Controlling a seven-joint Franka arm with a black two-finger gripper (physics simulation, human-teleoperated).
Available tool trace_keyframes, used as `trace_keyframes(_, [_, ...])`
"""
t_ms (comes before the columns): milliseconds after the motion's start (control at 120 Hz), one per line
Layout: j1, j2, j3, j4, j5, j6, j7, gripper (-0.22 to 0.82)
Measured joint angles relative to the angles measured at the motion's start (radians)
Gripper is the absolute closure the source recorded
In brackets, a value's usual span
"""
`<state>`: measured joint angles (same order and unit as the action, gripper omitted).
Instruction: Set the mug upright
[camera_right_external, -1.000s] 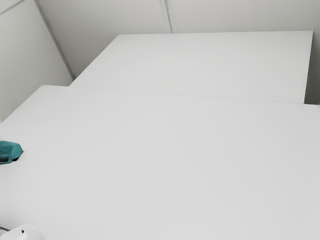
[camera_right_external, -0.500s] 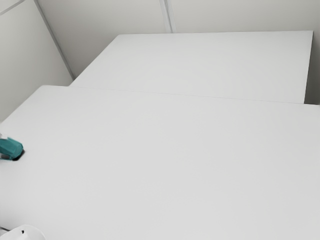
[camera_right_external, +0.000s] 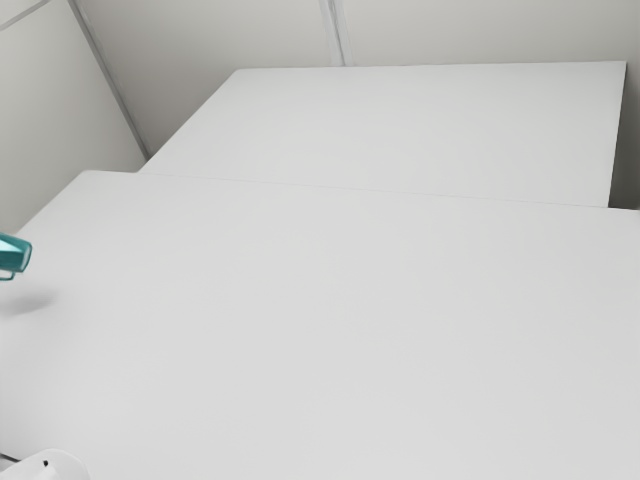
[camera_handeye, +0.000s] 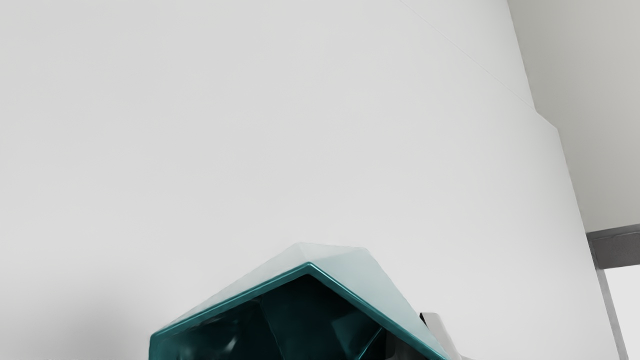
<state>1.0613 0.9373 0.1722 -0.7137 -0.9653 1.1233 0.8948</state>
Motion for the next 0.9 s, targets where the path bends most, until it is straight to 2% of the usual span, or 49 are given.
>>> trace_keyframes(83, [-0.041, -0.141, -0.006, -0.146, 0.112, -0.005, -0.006, 0.78])
trace_keyframes(225, [-0.164, -0.264, -0.008, -0.226, 0.294, -0.008, -0.015, 0.79])
trace_keyframes(342, [-0.297, -0.45, -0.008, -0.463, 0.412, 0.057, -0.023, 0.79])
trace_keyframes(658, [-0.63, -0.713, -0.011, -0.854, 0.616, 0.343, -0.089, 0.79])
trace_keyframes(900, [-0.781, -0.864, -0.013, -1.099, 0.701, 0.597, -0.17, 0.79])
